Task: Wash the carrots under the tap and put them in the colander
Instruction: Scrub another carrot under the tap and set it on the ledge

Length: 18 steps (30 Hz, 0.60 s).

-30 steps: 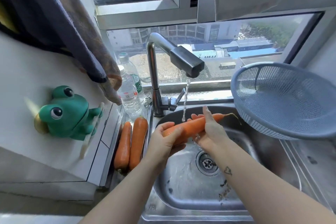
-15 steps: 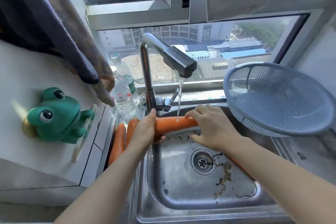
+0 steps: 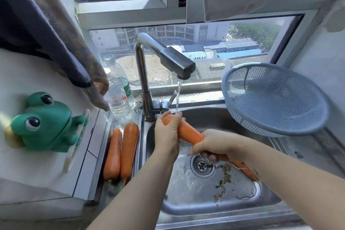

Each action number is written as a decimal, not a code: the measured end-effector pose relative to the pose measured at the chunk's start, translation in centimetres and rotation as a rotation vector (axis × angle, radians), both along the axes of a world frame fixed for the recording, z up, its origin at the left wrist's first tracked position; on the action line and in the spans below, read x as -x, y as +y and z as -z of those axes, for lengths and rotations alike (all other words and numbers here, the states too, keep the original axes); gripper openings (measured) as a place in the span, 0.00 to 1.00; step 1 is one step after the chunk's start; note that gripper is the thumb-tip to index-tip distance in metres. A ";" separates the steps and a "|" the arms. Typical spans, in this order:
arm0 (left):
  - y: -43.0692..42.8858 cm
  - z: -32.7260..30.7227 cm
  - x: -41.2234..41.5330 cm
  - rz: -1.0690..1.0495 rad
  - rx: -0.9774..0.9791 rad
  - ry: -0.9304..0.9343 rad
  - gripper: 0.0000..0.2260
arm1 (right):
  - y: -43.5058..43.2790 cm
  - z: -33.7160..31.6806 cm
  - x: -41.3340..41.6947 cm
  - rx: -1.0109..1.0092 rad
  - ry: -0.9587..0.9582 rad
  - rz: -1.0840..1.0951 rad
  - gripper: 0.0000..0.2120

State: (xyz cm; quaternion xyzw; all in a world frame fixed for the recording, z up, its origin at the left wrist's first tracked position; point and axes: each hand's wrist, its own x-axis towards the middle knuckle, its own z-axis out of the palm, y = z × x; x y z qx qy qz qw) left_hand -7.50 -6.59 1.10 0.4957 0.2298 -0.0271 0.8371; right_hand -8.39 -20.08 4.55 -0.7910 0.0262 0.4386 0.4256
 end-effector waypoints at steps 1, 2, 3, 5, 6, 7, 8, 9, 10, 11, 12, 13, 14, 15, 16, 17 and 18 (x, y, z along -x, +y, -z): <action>-0.1 -0.4 -0.1 0.001 0.138 -0.024 0.09 | -0.1 -0.2 0.1 -0.144 0.149 0.076 0.10; -0.2 -0.8 -0.2 0.012 0.286 -0.026 0.09 | -0.2 -0.4 0.2 -0.263 0.271 0.143 0.10; -0.1 -1.1 -0.2 0.028 0.410 -0.004 0.11 | -0.2 -0.5 0.3 -0.344 0.359 0.190 0.11; 0.1 -1.4 -0.3 0.056 0.534 0.046 0.14 | -0.1 -0.7 0.3 -0.374 0.411 0.205 0.12; 0.0 -1.5 -0.4 0.058 0.539 0.063 0.14 | 0.0 -0.8 0.3 -0.325 0.369 0.180 0.11; 0.0 -1.6 -0.6 0.052 0.517 0.085 0.14 | 0.1 -0.8 0.2 -0.245 0.288 0.143 0.10; -0.1 -1.6 -0.7 0.039 0.484 0.114 0.13 | 0.2 -0.8 0.2 -0.148 0.181 0.097 0.09; -0.3 -1.7 -0.9 0.020 0.445 0.147 0.10 | 0.3 -0.8 0.1 -0.034 0.051 0.052 0.06; -0.5 -1.6 -1.2 -0.001 0.404 0.190 0.08 | 0.5 -0.7 0.0 0.090 -0.098 0.008 0.05; -0.6 -1.4 -1.4 -0.026 0.361 0.232 0.07 | 0.6 -0.6 -0.1 0.227 -0.261 -0.049 0.04; -0.7 -1.1 -1.7 -0.057 0.326 0.273 0.10 | 0.7 -0.6 -0.1 0.373 -0.423 -0.119 0.03; -0.8 -0.5 -1.8 -0.088 0.291 0.319 0.13 | 0.7 -0.6 -0.1 0.526 -0.581 -0.196 0.03; -0.9 0.0 -1.9 -0.125 0.246 0.371 0.17 | 0.8 -0.6 0.1 0.655 -0.722 -0.269 0.04; -1.0 0.2 -1.7 -0.171 0.193 0.416 0.19 | 0.8 -0.6 0.3 0.738 -0.844 -0.328 0.06; -1.2 0.4 -1.6 -0.220 0.138 0.439 0.20 | 0.8 -0.5 0.5 0.780 -0.940 -0.379 0.08; -1.3 0.5 -1.5 -0.265 0.083 0.436 0.21 | 0.8 -0.5 0.7 0.802 -1.011 -0.423 0.09; -1.5 0.5 -1.5 -0.311 0.046 0.418 0.21 | 0.7 -0.4 0.9 0.817 -1.058 -0.467 0.10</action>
